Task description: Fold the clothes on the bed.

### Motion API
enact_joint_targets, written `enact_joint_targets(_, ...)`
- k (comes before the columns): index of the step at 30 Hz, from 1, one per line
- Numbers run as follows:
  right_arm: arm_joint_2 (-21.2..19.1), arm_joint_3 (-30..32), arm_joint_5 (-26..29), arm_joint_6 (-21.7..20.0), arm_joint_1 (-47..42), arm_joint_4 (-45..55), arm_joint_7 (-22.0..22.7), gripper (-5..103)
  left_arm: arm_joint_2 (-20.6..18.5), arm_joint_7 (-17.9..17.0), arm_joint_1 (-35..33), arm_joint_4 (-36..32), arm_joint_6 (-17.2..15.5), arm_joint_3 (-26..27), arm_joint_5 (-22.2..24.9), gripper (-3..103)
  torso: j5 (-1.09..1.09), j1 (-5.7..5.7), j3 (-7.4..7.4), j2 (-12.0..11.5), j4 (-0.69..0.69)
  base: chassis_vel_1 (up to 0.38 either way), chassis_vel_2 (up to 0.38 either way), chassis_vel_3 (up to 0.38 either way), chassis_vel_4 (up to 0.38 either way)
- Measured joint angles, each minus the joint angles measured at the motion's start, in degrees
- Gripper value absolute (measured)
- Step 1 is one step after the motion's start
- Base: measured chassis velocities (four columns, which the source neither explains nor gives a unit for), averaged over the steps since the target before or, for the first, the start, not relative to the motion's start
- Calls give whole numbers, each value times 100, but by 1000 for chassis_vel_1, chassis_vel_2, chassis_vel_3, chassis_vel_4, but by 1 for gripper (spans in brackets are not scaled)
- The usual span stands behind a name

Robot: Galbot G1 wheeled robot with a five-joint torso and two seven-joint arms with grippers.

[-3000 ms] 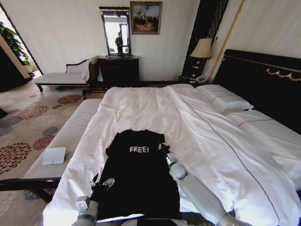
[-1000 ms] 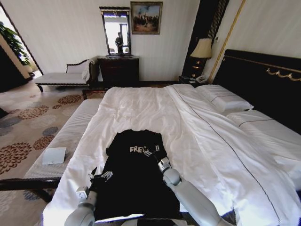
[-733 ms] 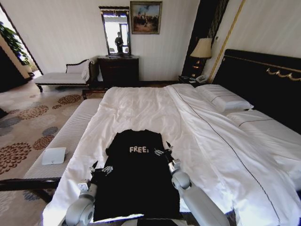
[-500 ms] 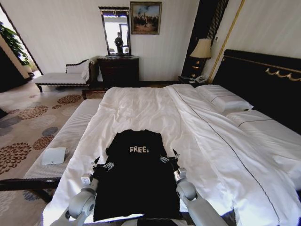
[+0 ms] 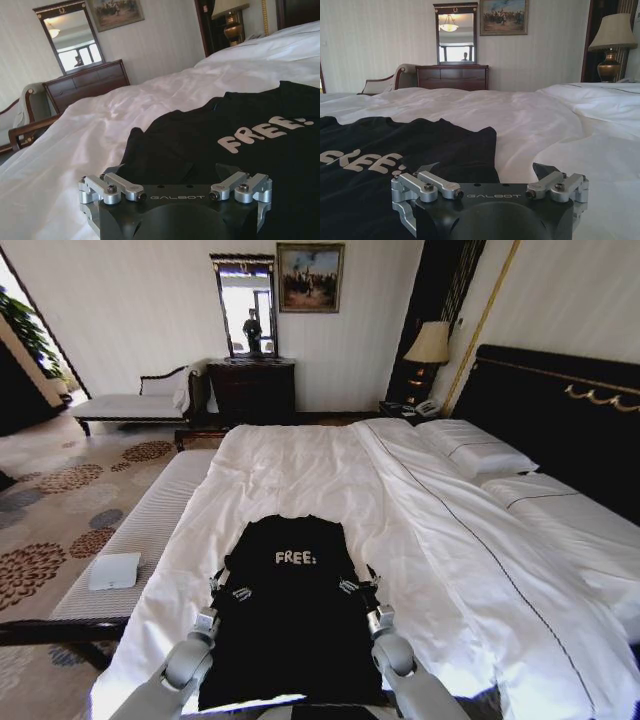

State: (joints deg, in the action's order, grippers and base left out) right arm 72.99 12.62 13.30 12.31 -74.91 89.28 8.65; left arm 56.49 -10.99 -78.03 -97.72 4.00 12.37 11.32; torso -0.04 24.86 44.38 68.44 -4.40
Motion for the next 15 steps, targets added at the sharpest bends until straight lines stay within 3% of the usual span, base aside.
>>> enact_joint_targets(7,1,6,-3,-1,-19,-13,0,100,25,-74,446,378,119,-249,-524,100,0,0,0,0,0,0,0,0,0)
enact_joint_targets(15,-15,54,-6,6,-64,7,2,100,69,-196,726,569,-41,-450,-361,100,0,1,0,0,0,0,0,0,0)
